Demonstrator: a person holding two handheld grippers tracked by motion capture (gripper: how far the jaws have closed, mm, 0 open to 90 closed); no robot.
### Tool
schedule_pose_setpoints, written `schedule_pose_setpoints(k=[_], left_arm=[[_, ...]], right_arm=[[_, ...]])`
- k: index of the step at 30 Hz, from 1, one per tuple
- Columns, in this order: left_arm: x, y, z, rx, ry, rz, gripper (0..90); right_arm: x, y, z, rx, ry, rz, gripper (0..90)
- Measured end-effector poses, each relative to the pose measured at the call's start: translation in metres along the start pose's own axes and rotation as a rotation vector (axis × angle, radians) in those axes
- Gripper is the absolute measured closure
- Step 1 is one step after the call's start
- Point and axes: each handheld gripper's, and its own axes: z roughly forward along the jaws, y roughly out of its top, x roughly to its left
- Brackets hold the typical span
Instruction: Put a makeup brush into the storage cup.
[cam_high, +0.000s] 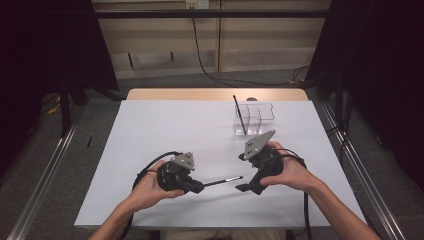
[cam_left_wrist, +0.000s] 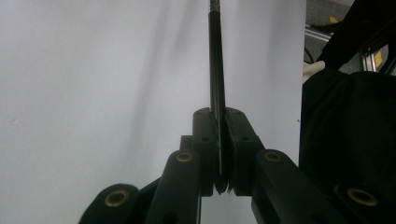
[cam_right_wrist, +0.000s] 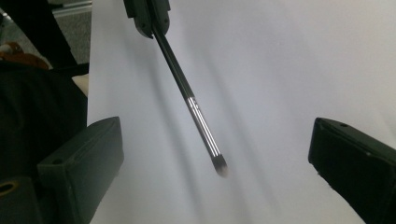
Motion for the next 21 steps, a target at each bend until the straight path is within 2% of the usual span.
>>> schedule_pose_setpoints(k=[2,5,7,13,21], left_arm=[[0.000,-0.002,-0.001,-0.009,-0.005,-0.008,84.0],[-0.001,-0.004,-0.003,-0.013,-0.001,-0.012,84.0],[0.000,-0.006,-0.004,-0.016,0.002,-0.019,84.0],[0.000,-0.015,-0.008,-0.036,0.004,-0.047,84.0],[-0.001,-0.028,-0.015,-0.066,0.019,-0.074,84.0]], right_arm=[[0.000,-0.003,-0.001,-0.026,-0.002,0.020,4.3],[0.000,-0.005,0.000,-0.057,0.014,0.028,3.4],[0.001,-0.006,0.001,-0.076,0.007,0.026,3.9],[0.002,-0.011,0.002,-0.109,0.034,0.045,4.4],[0.004,-0.018,-0.009,-0.174,0.006,0.080,3.9]])
